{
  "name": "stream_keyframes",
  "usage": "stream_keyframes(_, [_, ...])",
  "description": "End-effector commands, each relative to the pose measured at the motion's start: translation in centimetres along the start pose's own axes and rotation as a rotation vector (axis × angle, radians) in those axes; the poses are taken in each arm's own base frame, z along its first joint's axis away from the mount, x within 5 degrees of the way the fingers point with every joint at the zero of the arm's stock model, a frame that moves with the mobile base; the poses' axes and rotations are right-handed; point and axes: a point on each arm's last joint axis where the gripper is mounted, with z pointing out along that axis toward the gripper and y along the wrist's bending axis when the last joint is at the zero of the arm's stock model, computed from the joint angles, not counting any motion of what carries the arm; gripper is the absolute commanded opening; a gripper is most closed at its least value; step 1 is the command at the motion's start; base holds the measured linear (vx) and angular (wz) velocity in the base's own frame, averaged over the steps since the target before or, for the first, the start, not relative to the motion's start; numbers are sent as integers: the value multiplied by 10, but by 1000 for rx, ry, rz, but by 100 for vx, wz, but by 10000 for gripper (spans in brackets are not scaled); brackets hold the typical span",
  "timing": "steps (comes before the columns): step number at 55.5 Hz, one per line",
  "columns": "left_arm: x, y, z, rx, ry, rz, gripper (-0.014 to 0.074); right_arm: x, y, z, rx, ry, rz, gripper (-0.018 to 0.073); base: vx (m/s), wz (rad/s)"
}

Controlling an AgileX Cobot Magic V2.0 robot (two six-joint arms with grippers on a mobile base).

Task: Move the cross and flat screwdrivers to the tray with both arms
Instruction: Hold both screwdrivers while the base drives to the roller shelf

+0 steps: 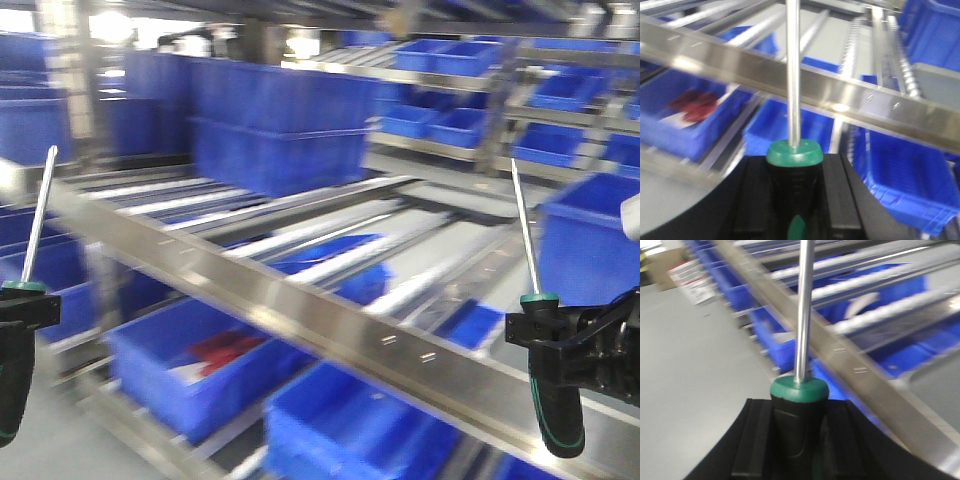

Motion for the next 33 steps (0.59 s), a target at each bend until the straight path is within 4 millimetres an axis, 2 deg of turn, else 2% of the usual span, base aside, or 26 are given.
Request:
stream_keyframes(1, [-16, -4, -10, 3, -122, -25, 3, -17, 1, -11, 10, -128, -1, -8, 37, -74])
stream_keyframes(33, [-16, -4, -10, 3, -122, -25, 3, -17, 1, -11, 10, -128, -1, -8, 30, -68])
